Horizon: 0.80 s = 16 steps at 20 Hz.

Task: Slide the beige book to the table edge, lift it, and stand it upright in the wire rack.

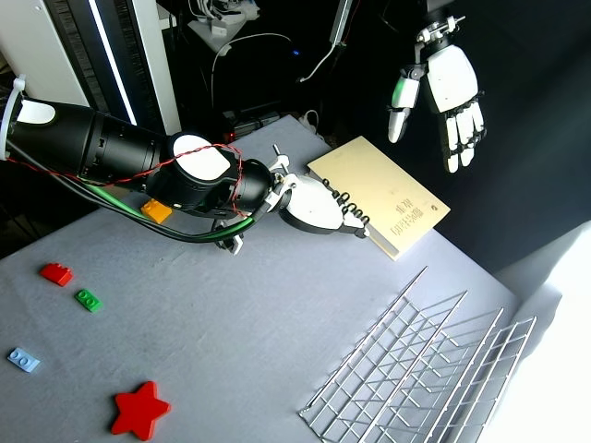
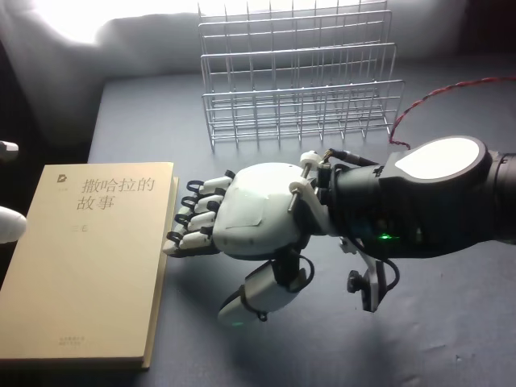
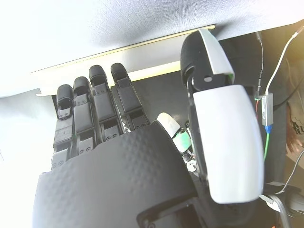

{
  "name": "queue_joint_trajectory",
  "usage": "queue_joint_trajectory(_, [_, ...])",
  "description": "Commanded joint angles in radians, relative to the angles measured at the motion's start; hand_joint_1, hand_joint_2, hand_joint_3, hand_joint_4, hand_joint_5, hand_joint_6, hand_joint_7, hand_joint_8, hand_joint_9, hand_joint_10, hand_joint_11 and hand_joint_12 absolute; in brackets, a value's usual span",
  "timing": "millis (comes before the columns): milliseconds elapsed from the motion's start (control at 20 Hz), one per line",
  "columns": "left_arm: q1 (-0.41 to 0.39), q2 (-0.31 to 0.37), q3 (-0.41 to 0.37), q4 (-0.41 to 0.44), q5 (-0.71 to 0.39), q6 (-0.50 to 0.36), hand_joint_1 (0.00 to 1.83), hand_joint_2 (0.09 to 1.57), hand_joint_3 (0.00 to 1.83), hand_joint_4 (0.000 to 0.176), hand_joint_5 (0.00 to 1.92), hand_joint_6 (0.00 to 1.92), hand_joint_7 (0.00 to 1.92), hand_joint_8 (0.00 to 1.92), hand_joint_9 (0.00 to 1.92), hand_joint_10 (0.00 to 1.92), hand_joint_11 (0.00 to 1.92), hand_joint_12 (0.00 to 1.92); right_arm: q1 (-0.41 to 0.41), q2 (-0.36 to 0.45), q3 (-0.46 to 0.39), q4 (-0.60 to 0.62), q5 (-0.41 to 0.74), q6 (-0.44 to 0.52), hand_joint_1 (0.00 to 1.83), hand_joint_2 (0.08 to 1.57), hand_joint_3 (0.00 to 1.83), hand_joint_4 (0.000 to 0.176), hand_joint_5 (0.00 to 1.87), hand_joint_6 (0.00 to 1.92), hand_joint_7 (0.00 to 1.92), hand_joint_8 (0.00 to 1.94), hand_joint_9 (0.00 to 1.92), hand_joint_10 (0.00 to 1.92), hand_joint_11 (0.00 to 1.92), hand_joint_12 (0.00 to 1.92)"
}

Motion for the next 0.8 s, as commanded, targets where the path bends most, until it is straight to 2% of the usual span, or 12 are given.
queue_joint_trajectory(0, [-0.012,0.01,0.01,0.015,-0.043,0.004,0.34,1.1,0.0,0.069,0.16,0.0,0.11,0.0,0.15,0.01,0.0,0.86,0.014,0.012,-0.001,0.018,0.03,0.001,0.13,1.16,0.0,0.001,0.13,0.0,0.16,0.0,0.11,0.0,0.0,0.34])
queue_joint_trajectory(150, [-0.012,0.008,0.014,0.015,-0.043,0.002,0.38,1.09,0.0,0.061,0.17,0.0,0.12,0.01,0.16,0.01,0.0,0.86,0.012,0.042,-0.004,0.018,0.048,0.003,0.19,1.15,0.0,0.0,0.15,0.01,0.18,0.0,0.13,0.0,0.0,0.32])
queue_joint_trajectory(300, [-0.012,0.006,0.02,0.015,-0.04,-0.012,0.38,1.09,0.0,0.066,0.16,0.0,0.11,0.0,0.15,0.0,0.0,0.82,0.011,0.086,-0.017,0.018,0.071,0.003,0.15,1.16,0.0,0.0,0.14,0.0,0.16,0.0,0.13,0.0,0.0,0.37])
queue_joint_trajectory(400, [-0.009,-0.001,0.035,0.015,-0.013,-0.061,0.37,1.1,0.0,0.064,0.15,0.0,0.1,0.0,0.15,0.0,0.0,0.8,0.016,0.14,-0.046,0.017,0.096,-0.002,0.15,1.16,0.0,0.0,0.12,0.0,0.16,0.0,0.14,0.0,0.0,0.42])
queue_joint_trajectory(450, [-0.01,-0.002,0.036,0.015,-0.012,-0.069,0.4,1.1,0.0,0.056,0.15,0.0,0.09,0.0,0.15,0.0,0.0,0.77,0.019,0.152,-0.054,0.017,0.102,-0.002,0.19,1.15,0.0,0.0,0.12,0.0,0.15,0.0,0.13,0.0,0.0,0.42])
queue_joint_trajectory(500, [-0.01,-0.005,0.041,0.015,-0.012,-0.089,0.4,1.1,0.0,0.053,0.16,0.01,0.1,0.0,0.15,0.0,0.0,0.77,0.027,0.183,-0.07,0.017,0.124,0.0,0.19,1.14,0.0,0.001,0.11,0.0,0.14,0.0,0.1,0.01,0.0,0.32])
queue_joint_trajectory(600, [0.004,-0.006,0.048,0.015,-0.012,-0.13,0.38,1.1,0.0,0.063,0.13,0.0,0.08,0.0,0.12,0.0,0.0,0.72,0.041,0.232,-0.096,0.018,0.17,0.008,0.21,1.13,0.0,0.0,0.12,0.0,0.15,0.01,0.12,0.01,0.0,0.31])
queue_joint_trajectory(650, [0.016,-0.006,0.055,0.015,-0.013,-0.167,0.4,1.1,0.0,0.064,0.1,0.0,0.07,0.0,0.11,0.0,0.0,0.65,0.047,0.256,-0.114,0.018,0.182,0.017,0.19,1.13,0.0,0.0,0.11,0.0,0.15,0.0,0.11,0.01,0.0,0.32])
queue_joint_trajectory(750, [0.051,-0.006,0.068,0.027,-0.014,-0.273,0.42,1.09,0.0,0.06,0.09,0.0,0.07,0.0,0.12,0.0,0.0,0.64,0.057,0.303,-0.156,0.018,0.203,0.017,0.23,1.12,0.0,0.003,0.11,0.0,0.16,0.0,0.13,0.01,0.0,0.34])
